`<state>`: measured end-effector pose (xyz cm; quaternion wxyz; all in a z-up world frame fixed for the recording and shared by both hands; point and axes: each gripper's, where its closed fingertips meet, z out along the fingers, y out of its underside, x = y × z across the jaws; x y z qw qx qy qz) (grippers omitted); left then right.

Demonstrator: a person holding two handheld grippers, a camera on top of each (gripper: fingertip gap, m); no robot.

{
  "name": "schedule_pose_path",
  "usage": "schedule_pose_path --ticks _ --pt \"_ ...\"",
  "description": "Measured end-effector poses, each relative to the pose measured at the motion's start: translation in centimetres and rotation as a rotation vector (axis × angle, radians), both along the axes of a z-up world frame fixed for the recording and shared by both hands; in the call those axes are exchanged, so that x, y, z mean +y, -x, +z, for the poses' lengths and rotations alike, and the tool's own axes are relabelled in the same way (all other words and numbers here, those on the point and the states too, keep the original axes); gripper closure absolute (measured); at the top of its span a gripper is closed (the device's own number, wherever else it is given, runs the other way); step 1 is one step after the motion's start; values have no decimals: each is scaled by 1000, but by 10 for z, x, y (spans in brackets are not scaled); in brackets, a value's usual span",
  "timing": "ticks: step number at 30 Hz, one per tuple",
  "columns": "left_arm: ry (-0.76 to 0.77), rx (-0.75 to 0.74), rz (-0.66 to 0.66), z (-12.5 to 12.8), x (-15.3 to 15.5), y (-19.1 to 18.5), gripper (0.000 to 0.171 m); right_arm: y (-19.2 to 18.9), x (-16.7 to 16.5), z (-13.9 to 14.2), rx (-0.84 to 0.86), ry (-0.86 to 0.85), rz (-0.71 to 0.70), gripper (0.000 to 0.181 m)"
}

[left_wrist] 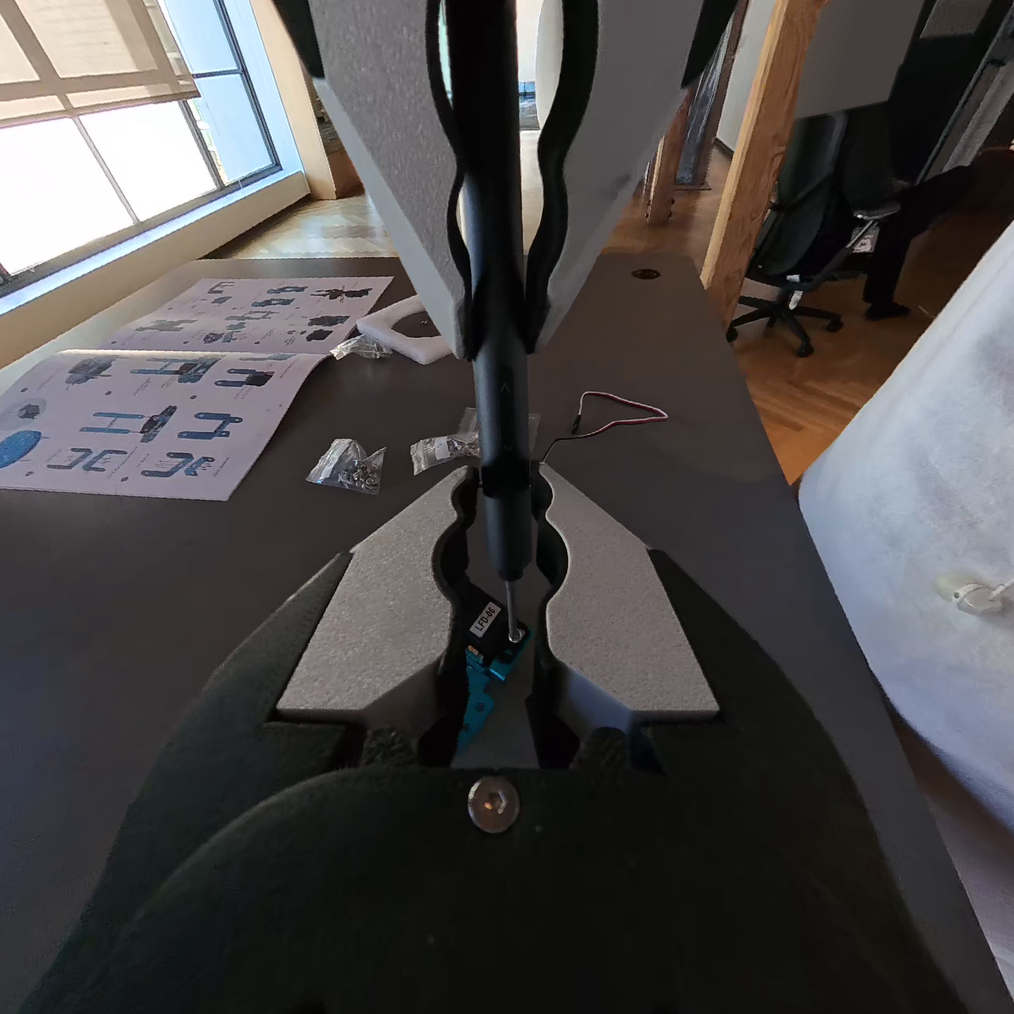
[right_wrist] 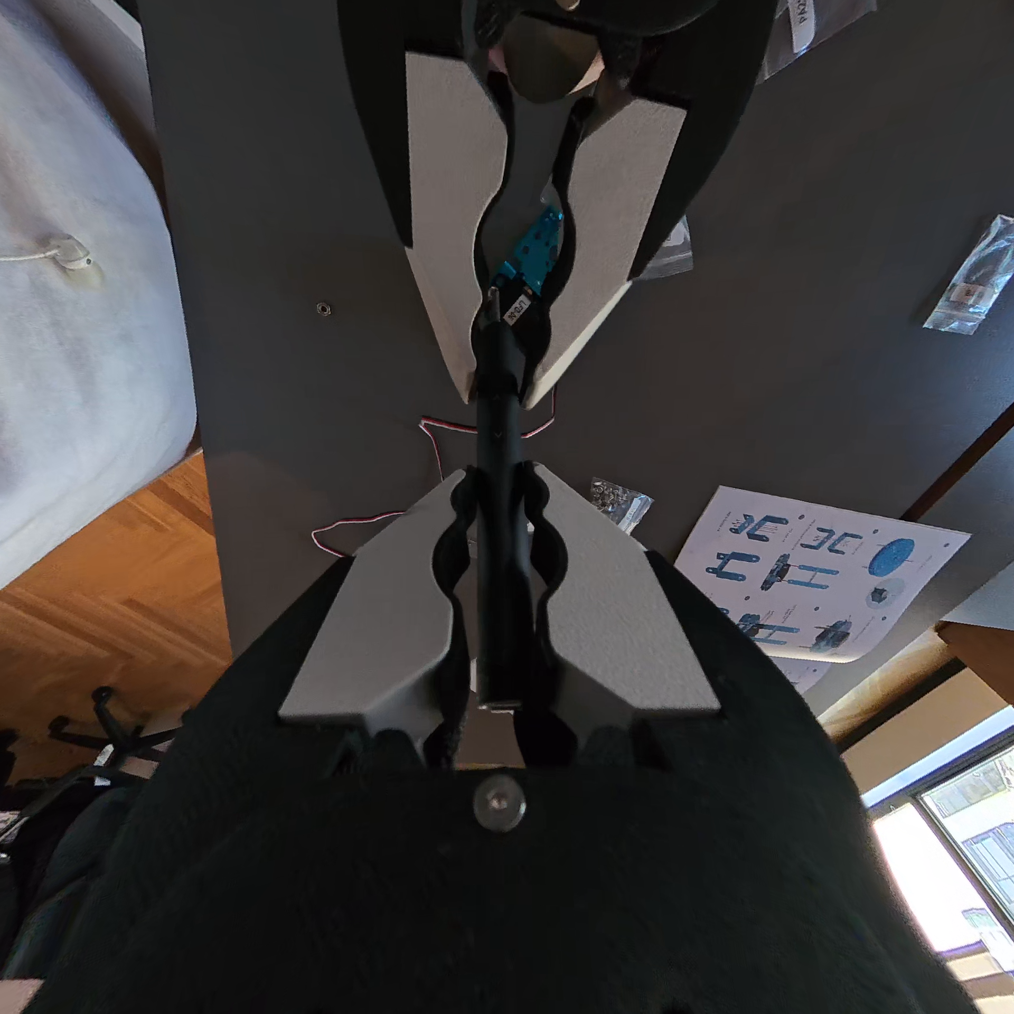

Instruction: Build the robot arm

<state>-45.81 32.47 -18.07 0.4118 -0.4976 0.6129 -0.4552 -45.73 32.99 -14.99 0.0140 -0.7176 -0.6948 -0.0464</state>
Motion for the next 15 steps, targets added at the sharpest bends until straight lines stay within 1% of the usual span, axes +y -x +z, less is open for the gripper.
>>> schedule_pose_path --ticks 3,7,11,15 --pt "-3 16 6 -2 2 -2 148 1 1 0 -1 -5 4 165" --pt "-8 20 0 -4 1 -3 154 2 2 1 -12 -7 14 165" --pt "-25 14 21 -4 3 -3 154 2 4 1 -34 -10 25 165" --pt "-13 -22 46 -3 4 -3 154 3 6 2 -18 -13 26 164"
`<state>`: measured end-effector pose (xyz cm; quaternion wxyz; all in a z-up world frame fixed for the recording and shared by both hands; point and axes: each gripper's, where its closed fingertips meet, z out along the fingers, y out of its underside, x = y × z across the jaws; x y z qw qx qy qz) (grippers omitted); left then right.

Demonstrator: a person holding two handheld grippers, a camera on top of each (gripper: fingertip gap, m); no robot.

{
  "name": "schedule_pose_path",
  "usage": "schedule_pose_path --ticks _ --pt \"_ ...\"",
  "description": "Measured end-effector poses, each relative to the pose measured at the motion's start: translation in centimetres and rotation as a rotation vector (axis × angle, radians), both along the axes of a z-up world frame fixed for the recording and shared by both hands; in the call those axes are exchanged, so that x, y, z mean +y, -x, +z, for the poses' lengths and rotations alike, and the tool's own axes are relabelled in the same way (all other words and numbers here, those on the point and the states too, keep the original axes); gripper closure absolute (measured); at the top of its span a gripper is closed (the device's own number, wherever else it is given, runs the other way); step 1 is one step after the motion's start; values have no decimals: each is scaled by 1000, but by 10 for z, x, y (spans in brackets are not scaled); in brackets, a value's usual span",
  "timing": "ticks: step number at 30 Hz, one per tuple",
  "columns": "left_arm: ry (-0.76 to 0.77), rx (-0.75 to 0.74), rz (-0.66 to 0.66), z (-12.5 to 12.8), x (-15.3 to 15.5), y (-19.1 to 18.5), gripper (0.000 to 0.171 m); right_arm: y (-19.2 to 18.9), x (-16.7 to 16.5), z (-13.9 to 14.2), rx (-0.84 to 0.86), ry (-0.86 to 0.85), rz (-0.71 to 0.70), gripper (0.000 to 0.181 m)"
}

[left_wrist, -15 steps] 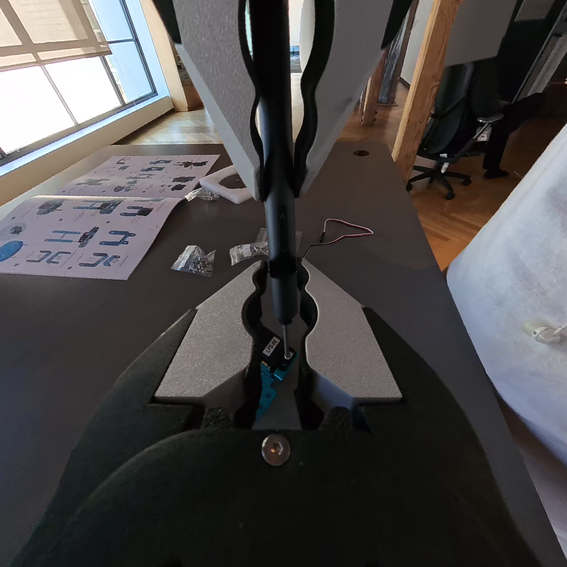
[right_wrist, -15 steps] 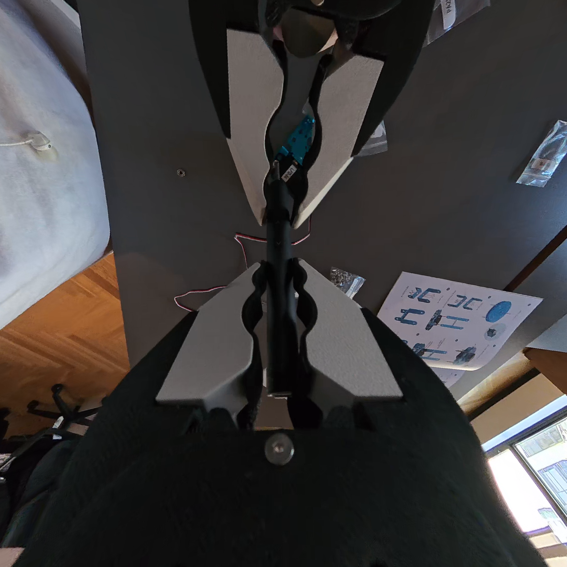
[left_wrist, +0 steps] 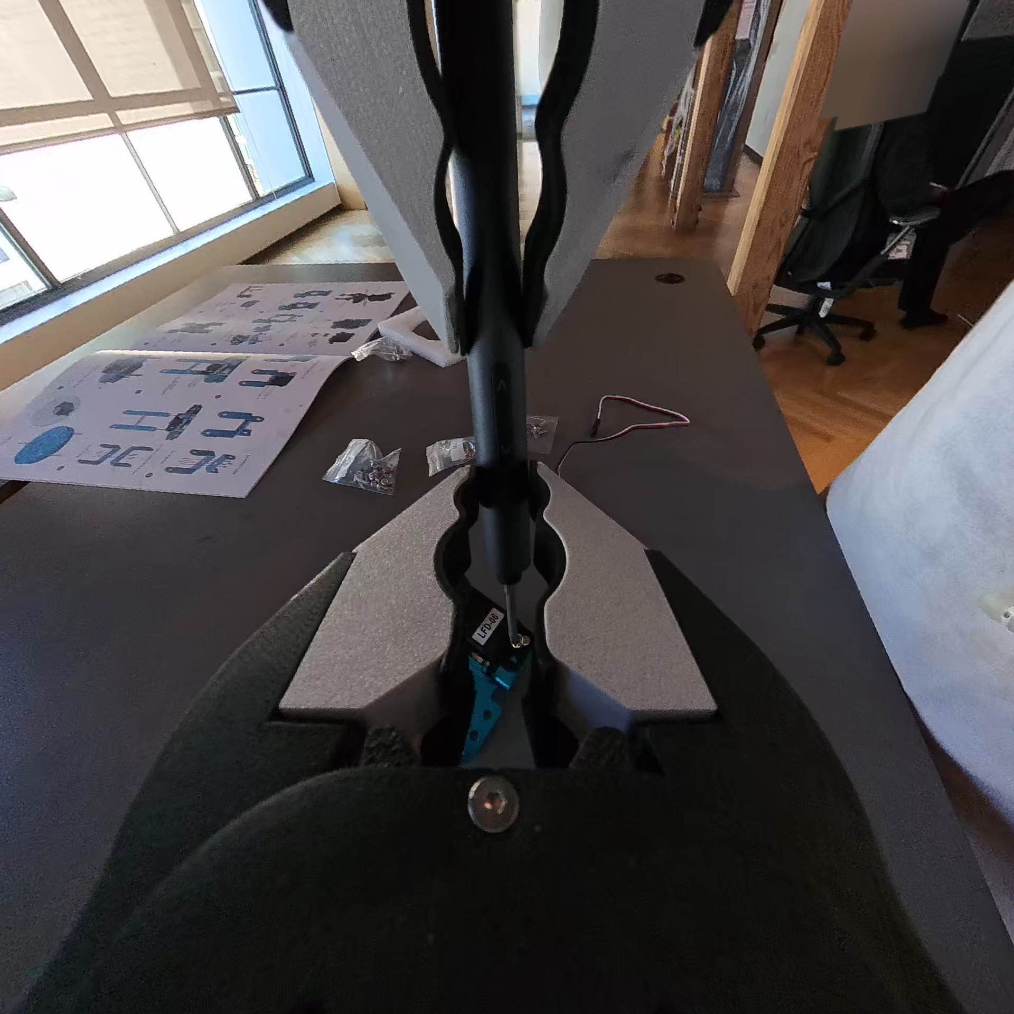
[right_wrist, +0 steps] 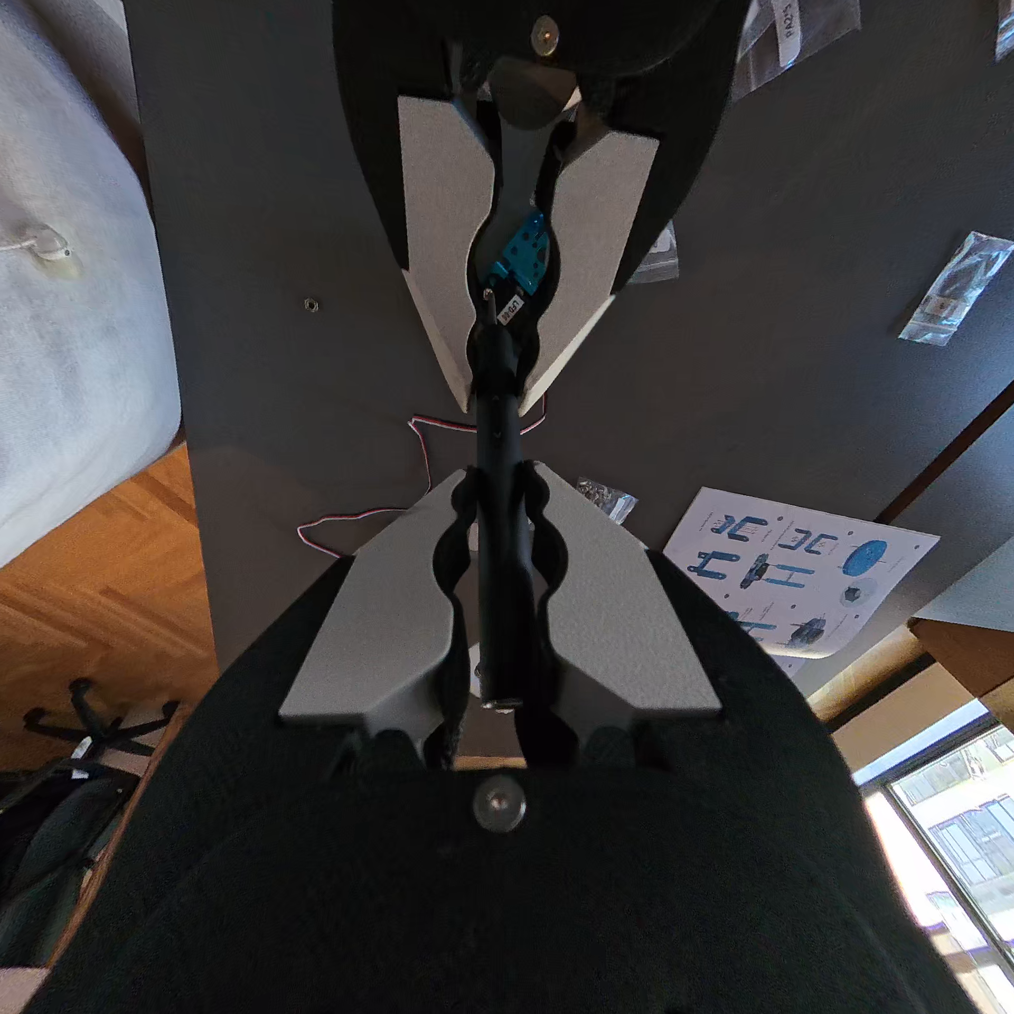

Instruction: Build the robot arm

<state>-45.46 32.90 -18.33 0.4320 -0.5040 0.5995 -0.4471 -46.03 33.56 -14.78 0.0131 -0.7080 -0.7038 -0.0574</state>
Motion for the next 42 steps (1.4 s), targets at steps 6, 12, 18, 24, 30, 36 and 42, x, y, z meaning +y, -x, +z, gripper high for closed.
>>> schedule_pose_path --ticks 6,12,18,24,30,36,42 --pt "0 -15 7 -1 0 0 155 0 2 1 53 -20 -6 159" --pt "7 -22 9 -2 -1 -2 155 6 11 32 276 -117 -53 136" --pt "32 -33 14 -3 1 -3 155 7 12 122 1089 -256 -209 112" --pt "61 -52 17 -2 4 -1 155 -58 34 95 1606 -401 -484 99" --pt "66 -30 12 -8 3 -4 155 -18 6 20 1692 48 -569 120" --pt "73 -34 -4 -8 1 -7 154 -10 13 22 1624 -42 -555 163" --pt "103 -26 -13 -11 3 -2 155 2 15 19 1500 -72 -507 164"
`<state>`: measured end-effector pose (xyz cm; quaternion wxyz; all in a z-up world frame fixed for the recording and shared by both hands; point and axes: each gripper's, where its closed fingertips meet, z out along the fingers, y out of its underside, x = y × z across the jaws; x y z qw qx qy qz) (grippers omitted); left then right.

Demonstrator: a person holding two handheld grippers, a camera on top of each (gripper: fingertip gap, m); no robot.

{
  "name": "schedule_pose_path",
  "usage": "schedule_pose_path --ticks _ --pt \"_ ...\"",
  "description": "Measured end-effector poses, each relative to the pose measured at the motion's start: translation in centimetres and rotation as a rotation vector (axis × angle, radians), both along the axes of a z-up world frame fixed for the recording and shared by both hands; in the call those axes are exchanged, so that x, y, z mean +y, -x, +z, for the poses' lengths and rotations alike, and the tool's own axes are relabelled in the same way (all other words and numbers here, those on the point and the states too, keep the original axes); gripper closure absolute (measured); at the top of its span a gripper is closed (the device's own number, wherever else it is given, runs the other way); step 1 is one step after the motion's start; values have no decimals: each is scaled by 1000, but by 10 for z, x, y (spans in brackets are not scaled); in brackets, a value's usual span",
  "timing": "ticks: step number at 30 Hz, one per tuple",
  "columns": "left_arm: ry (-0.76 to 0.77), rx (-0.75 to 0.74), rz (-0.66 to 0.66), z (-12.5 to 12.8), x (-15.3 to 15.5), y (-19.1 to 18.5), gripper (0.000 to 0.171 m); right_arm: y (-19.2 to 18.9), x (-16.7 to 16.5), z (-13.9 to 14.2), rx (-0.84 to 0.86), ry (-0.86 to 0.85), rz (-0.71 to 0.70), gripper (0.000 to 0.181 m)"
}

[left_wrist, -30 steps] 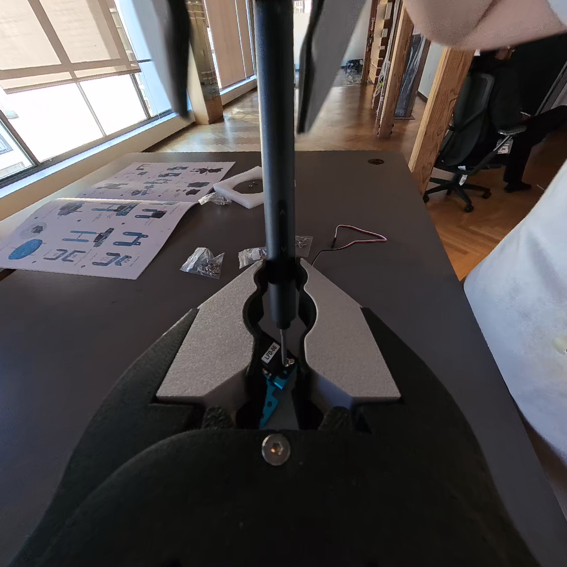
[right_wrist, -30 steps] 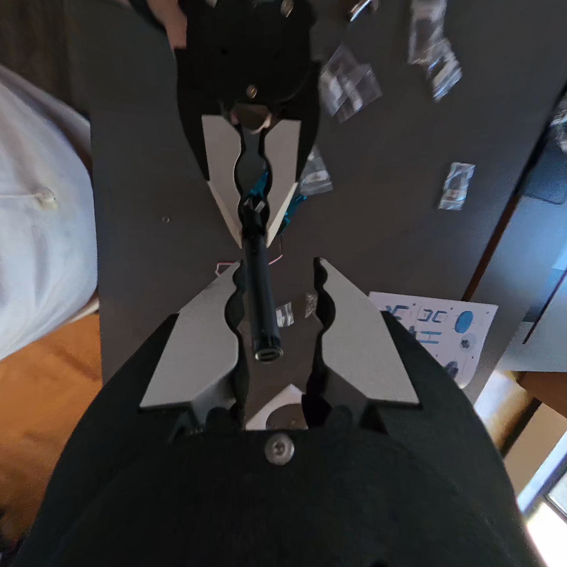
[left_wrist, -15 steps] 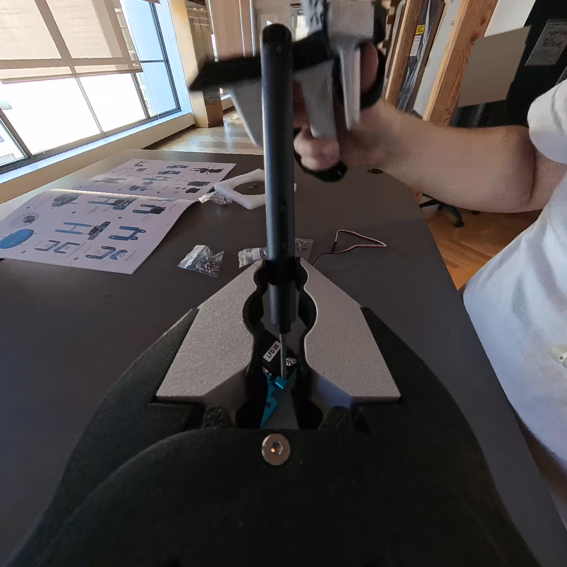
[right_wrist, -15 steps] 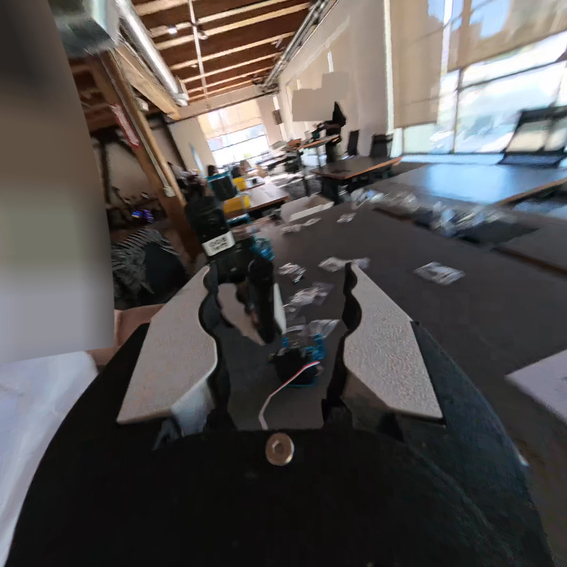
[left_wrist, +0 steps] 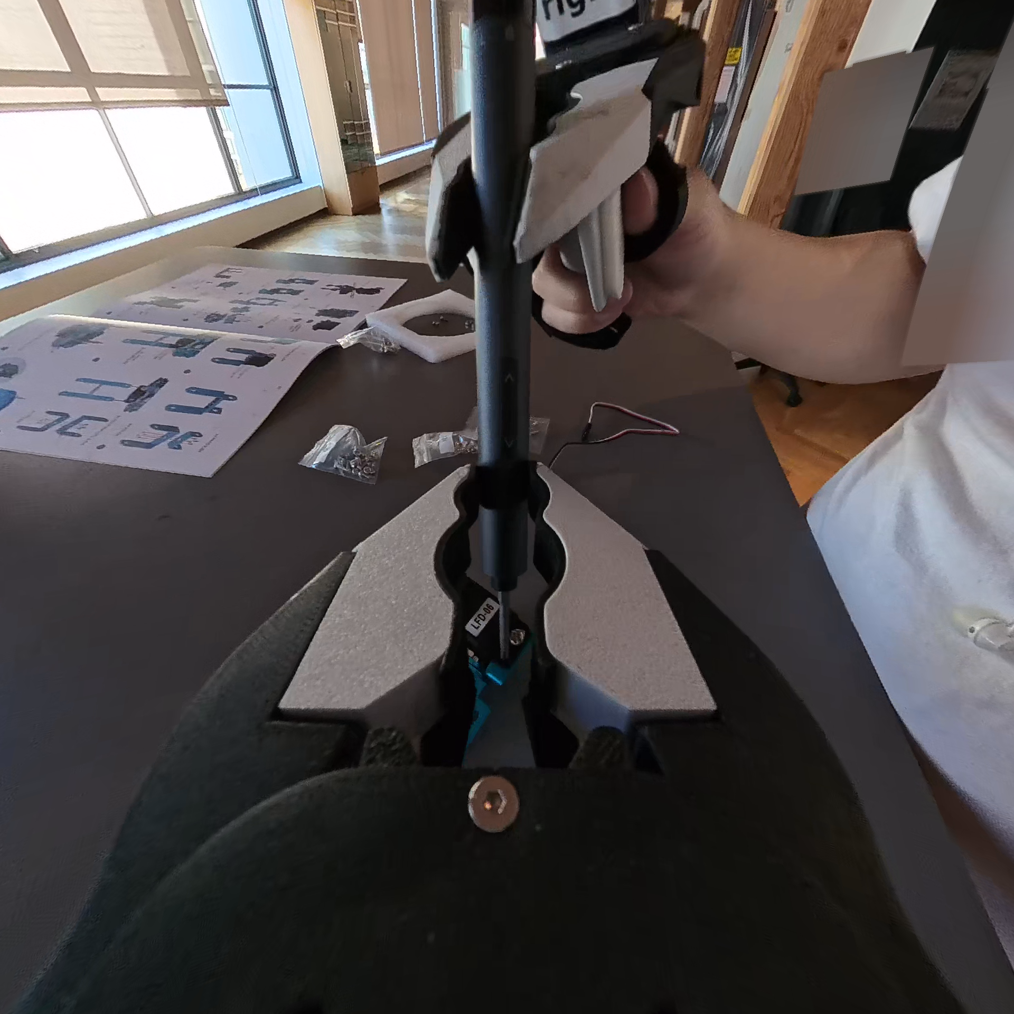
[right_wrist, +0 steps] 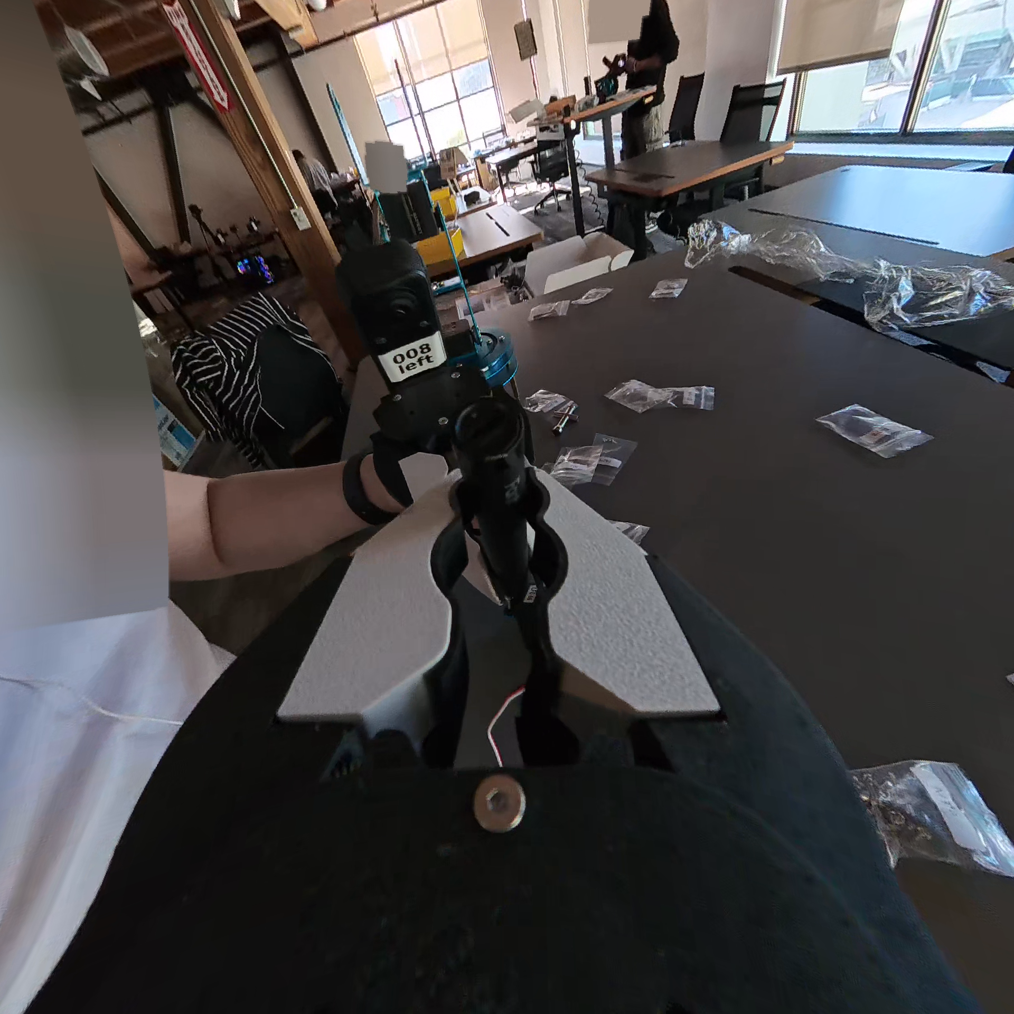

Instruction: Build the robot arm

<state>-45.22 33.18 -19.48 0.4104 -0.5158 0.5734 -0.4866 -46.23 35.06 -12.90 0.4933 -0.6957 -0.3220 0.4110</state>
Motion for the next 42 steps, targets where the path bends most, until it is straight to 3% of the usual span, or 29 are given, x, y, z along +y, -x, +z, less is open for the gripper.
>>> schedule_pose_path --ticks 11,21,42 --pt "19 -80 21 17 4 9 155 13 4 17 -46 -32 65 164" --pt "37 -102 45 19 8 15 155 35 12 19 -219 -9 150 165" --pt "32 -83 35 15 5 15 154 34 8 14 -249 35 176 164"
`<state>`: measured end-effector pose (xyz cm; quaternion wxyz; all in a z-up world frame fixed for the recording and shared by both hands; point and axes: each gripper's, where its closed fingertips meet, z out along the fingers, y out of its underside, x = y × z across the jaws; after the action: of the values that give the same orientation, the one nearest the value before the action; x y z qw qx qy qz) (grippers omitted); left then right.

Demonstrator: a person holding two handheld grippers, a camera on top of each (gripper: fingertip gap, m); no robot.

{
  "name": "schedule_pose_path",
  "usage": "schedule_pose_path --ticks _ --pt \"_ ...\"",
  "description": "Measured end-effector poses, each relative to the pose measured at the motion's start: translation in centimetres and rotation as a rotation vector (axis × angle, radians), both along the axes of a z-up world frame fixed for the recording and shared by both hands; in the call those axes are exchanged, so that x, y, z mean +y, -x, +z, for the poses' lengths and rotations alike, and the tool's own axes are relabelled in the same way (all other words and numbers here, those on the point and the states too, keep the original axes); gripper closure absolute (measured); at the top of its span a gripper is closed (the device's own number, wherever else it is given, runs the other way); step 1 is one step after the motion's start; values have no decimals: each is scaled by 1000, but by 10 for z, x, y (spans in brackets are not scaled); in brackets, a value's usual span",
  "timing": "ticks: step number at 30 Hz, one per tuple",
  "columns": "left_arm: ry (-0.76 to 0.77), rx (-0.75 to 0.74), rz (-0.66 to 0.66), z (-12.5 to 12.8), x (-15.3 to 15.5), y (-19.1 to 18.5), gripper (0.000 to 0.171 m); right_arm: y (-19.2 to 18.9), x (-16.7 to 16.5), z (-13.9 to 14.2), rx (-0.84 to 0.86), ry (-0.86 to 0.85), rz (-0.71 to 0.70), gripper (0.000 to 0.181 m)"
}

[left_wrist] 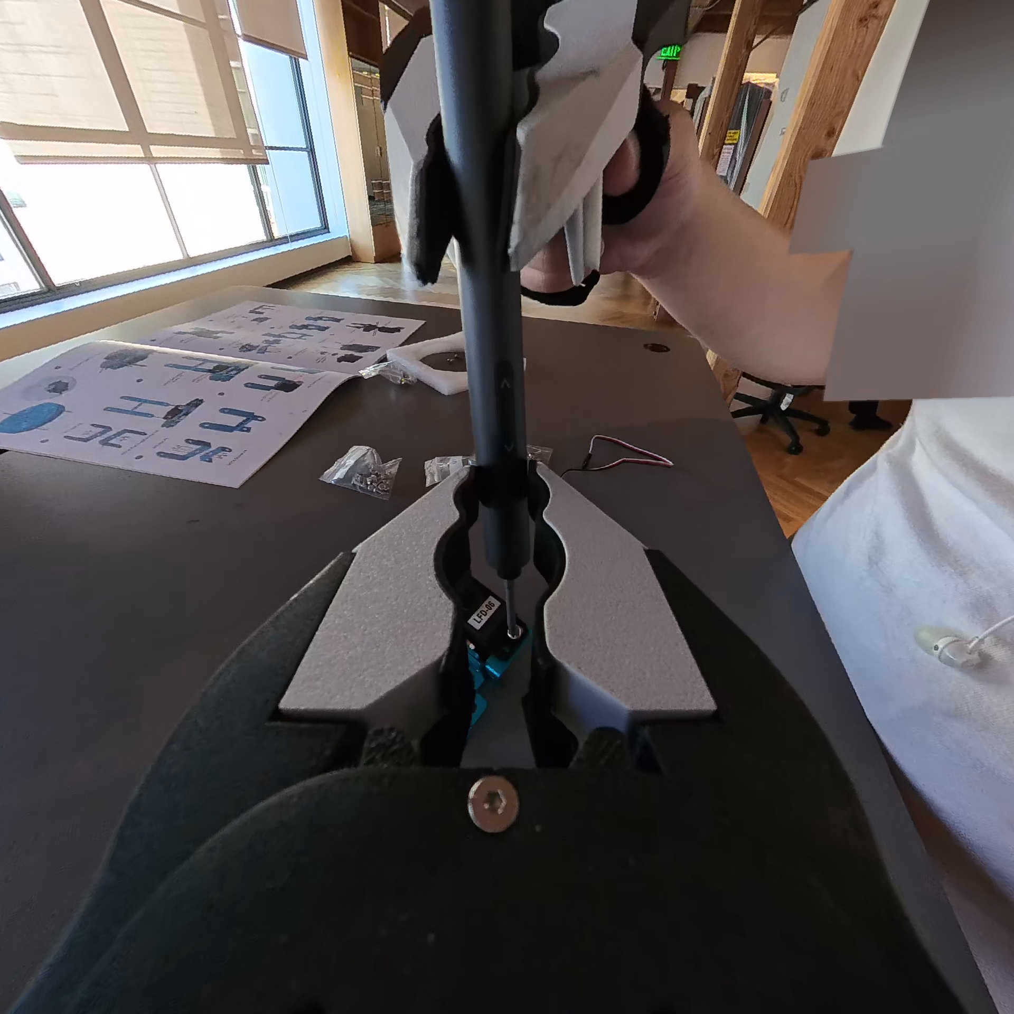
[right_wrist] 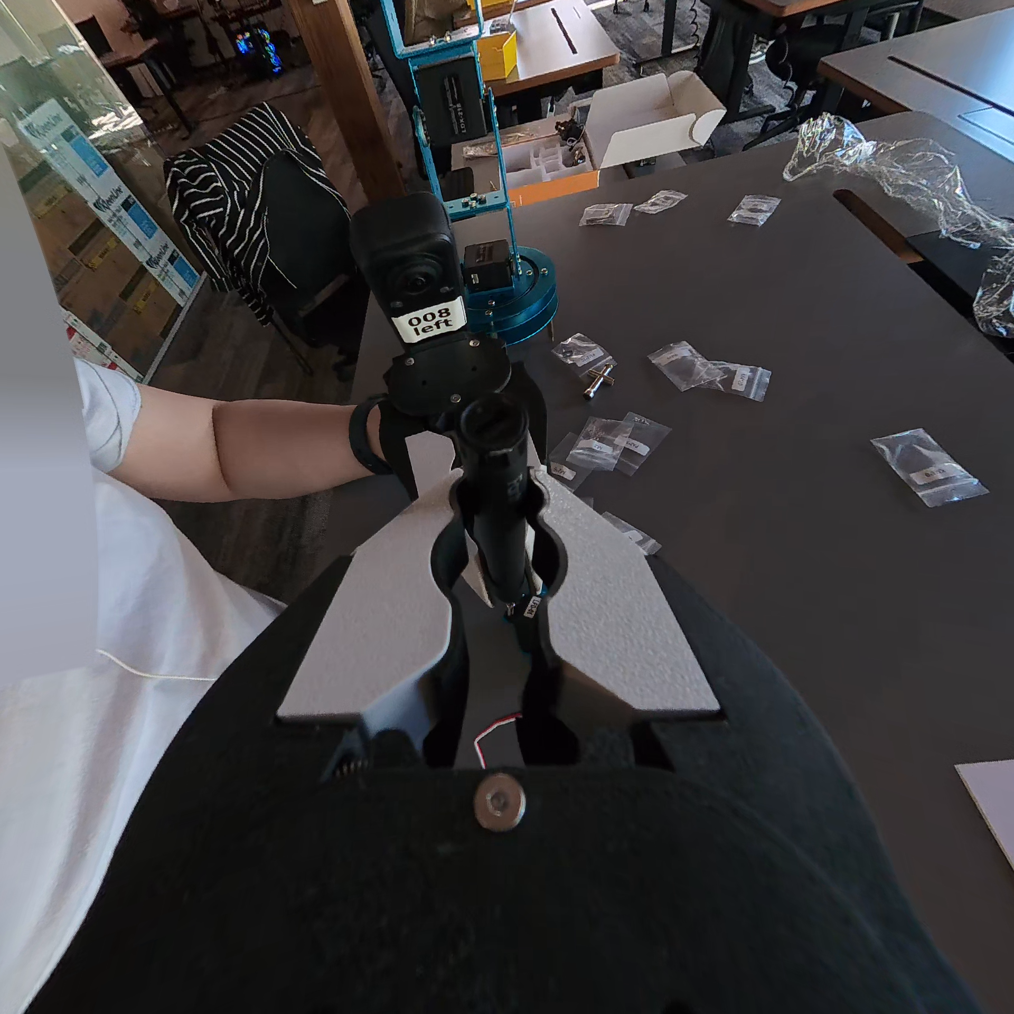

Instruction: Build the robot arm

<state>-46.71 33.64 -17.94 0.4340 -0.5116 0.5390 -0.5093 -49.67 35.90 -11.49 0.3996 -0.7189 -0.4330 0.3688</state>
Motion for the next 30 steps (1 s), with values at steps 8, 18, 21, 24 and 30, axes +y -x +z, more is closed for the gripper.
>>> schedule_pose_path --ticks 8,18,21,24,30 --pt "-9 -11 -10 2 -3 -1 155 1 -4 2 -38 -13 7 164" --pt "-13 -4 -11 1 -4 0 155 4 -4 1 -49 -12 18 164" --pt "-12 -5 -8 1 -3 2 155 7 -3 0 -69 -11 32 164" --pt "-19 -5 -3 2 -2 4 155 11 -3 0 -101 -14 51 164" --pt "-13 -6 0 2 -2 8 155 19 -4 -2 -168 -20 87 164"
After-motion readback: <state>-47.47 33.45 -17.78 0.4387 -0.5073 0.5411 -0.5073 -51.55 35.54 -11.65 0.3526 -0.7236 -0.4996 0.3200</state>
